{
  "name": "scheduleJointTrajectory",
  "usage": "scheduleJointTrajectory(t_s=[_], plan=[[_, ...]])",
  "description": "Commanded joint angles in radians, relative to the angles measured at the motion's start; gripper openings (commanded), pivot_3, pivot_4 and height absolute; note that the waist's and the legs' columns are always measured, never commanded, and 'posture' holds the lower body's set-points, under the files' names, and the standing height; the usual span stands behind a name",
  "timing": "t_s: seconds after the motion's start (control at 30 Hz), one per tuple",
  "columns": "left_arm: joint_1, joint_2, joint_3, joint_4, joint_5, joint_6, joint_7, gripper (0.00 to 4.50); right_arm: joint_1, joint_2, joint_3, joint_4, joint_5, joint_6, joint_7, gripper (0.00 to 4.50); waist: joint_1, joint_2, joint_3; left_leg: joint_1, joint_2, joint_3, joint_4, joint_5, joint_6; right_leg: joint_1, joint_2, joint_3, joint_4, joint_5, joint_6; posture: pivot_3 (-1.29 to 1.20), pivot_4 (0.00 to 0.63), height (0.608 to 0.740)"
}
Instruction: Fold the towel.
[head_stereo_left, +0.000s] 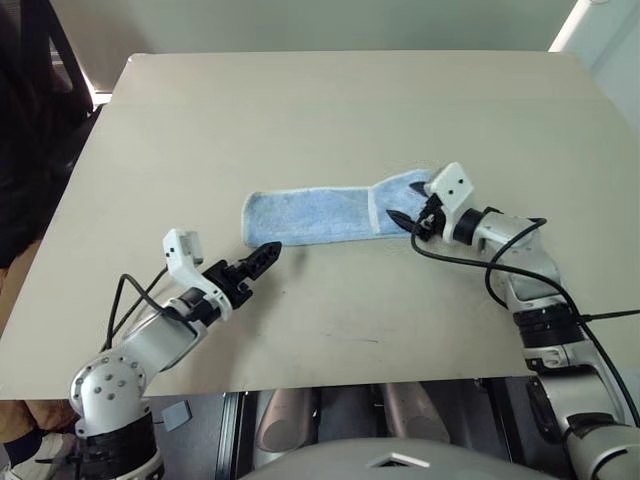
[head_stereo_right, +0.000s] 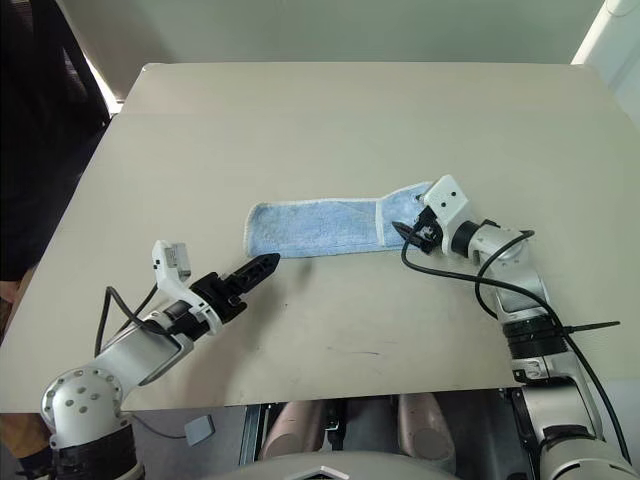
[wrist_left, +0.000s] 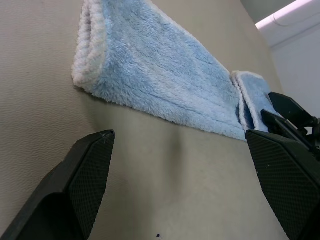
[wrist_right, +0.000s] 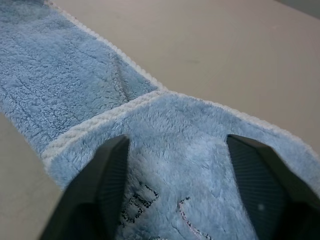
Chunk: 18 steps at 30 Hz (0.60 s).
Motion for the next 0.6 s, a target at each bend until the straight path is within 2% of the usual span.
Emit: scheduleJointTrajectory(t_s=[0.03,0.2,0.27,0.33,0.57,0.6], plan=[[-0.013,-0.007,-0.001,0.006,-0.063,-0.045,0.065,4.50,-0.017,-0.003,-0.064,-0.075,0.017,-0.037,-0.030,4.39,0.000,0.000,0.000,0.000,0.000,0.000,0.000,0.000,0.000,0.000,0.000,0.000,0.000,0.000,0.000,0.00,0.150,0.736],[-0.029,-0.045,-0.015,0.067,-0.172,-0.091,0.222,4.50,-0.040,0.003,-0.113,-0.109,0.031,-0.036,-0.062,4.39,0.000,0.000,0.000,0.000,0.000,0.000,0.000,0.000,0.000,0.001,0.000,0.000,0.000,0.000,0.000,0.00,0.150,0.736],[-0.038,-0.066,-0.018,0.097,-0.234,-0.127,0.296,4.13,-0.052,0.005,-0.131,-0.118,0.036,-0.040,-0.072,4.45,0.001,0.000,0.000,0.002,0.000,0.000,0.000,0.000,-0.001,0.002,0.001,0.000,0.000,-0.001,0.000,0.00,0.150,0.736],[-0.053,-0.075,-0.029,0.121,-0.270,-0.148,0.340,3.57,-0.061,0.012,-0.143,-0.127,0.044,-0.041,-0.079,4.45,0.001,0.000,0.001,0.004,0.000,0.000,-0.001,-0.001,-0.002,0.004,0.001,0.000,0.000,-0.001,0.000,0.00,0.150,0.736],[-0.141,-0.092,-0.096,0.224,-0.253,-0.184,0.369,1.01,-0.082,0.028,-0.152,-0.148,0.059,-0.029,-0.089,4.45,0.001,0.000,0.001,0.006,0.001,0.000,-0.002,-0.001,-0.005,0.005,0.003,0.001,0.000,-0.002,-0.001,0.00,0.150,0.736],[-0.153,-0.094,-0.104,0.238,-0.243,-0.185,0.361,1.01,-0.082,0.028,-0.151,-0.149,0.060,-0.028,-0.090,4.45,0.004,0.000,0.001,0.006,0.001,0.000,-0.002,-0.001,-0.004,0.005,0.003,0.001,0.000,-0.002,-0.001,0.00,0.150,0.736]])
